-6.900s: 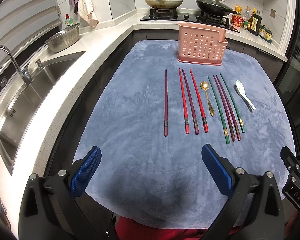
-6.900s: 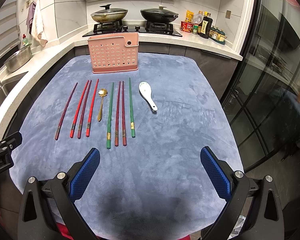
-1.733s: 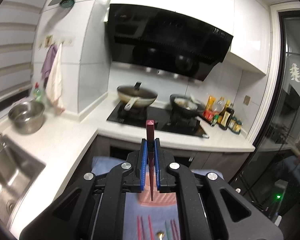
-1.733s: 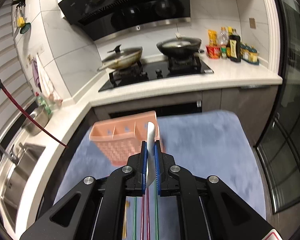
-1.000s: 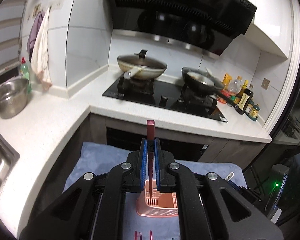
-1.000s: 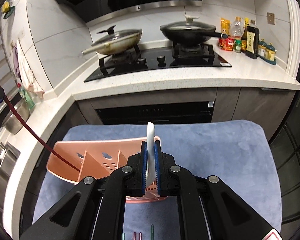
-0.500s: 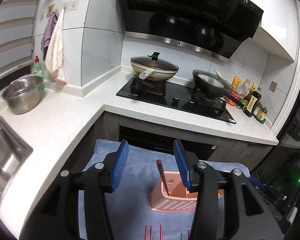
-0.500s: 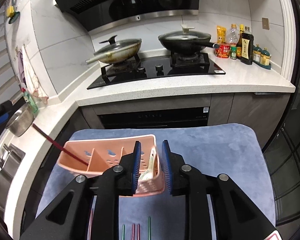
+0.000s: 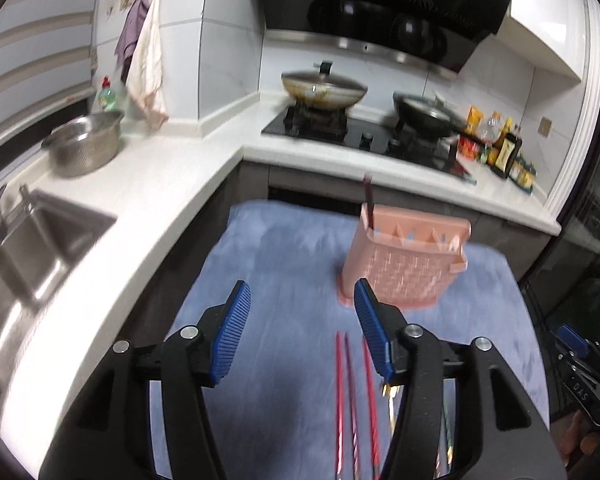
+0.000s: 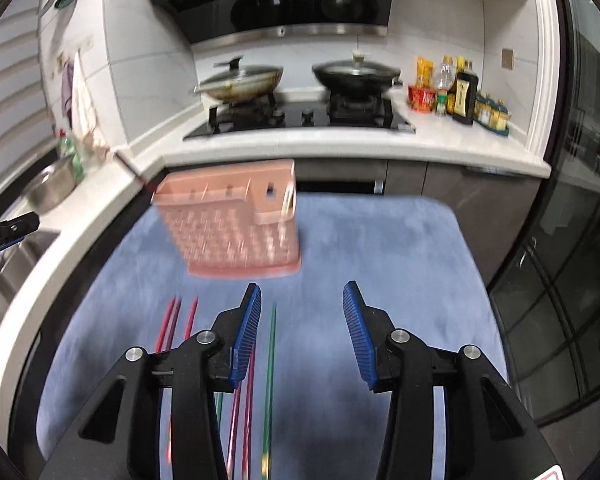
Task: Organize utensils
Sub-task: 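Withdraw both open tools from the basket back over the utensils, then grasp a green chopstick with the right tool while the left tool grasps a red chopstick, then lift both chopsticks into the pink basket and open both tools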
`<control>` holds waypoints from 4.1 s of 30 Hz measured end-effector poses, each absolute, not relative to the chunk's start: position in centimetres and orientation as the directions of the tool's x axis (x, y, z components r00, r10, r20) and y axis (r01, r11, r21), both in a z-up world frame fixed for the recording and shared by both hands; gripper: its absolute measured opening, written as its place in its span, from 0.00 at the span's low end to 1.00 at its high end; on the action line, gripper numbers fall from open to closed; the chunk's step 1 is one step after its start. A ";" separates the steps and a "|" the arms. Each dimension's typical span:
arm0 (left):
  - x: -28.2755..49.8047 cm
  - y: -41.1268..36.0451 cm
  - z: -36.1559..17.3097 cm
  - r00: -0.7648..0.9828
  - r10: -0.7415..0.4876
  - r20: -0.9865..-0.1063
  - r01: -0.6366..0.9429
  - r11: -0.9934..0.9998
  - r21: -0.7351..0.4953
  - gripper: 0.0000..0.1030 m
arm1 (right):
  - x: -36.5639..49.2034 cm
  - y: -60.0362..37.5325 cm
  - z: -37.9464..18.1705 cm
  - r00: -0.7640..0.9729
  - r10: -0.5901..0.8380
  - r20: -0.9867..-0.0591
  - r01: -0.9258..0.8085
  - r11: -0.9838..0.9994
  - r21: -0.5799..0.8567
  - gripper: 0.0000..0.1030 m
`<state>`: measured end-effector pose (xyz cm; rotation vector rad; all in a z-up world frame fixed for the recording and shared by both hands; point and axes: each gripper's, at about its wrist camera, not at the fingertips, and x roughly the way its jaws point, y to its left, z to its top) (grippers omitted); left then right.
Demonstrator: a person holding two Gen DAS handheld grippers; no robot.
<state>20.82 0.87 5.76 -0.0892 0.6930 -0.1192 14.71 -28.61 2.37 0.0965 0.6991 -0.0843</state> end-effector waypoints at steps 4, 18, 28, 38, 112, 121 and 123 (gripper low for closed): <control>17.9 1.3 3.0 0.718 -0.154 -0.679 0.078 0.987 -0.140 0.50 | 11.5 -27.7 0.2 0.730 -0.042 -0.682 0.107 0.993 0.054 0.41; 11.5 0.6 -4.8 0.609 -0.148 -0.780 0.090 0.989 -0.117 0.57 | 6.2 -24.3 -7.1 0.632 -0.051 -0.773 0.108 0.994 0.022 0.41; 10.5 0.1 -7.7 0.564 -0.149 -0.812 0.094 0.989 -0.116 0.57 | 6.7 -25.1 -10.1 0.594 -0.027 -0.804 0.136 0.988 0.068 0.38; 10.6 -0.4 -8.8 0.541 -0.149 -0.827 0.092 0.989 -0.118 0.57 | 8.3 -24.6 -11.8 0.568 0.001 -0.823 0.111 0.991 0.079 0.24; 10.4 -0.8 -3.5 0.632 -0.261 -0.730 0.151 0.965 -0.215 0.07 | 4.0 -26.7 -5.4 0.670 -0.007 -0.743 0.151 0.980 0.127 0.07; 11.0 0.3 1.6 0.701 -0.274 -0.659 0.164 0.960 -0.226 0.07 | 4.2 -28.0 0.1 0.750 -0.024 -0.661 0.171 0.973 0.158 0.07; 11.6 0.5 2.8 0.715 -0.277 -0.642 0.167 0.959 -0.229 0.07 | 4.3 -28.3 1.2 0.768 -0.026 -0.640 0.174 0.970 0.170 0.07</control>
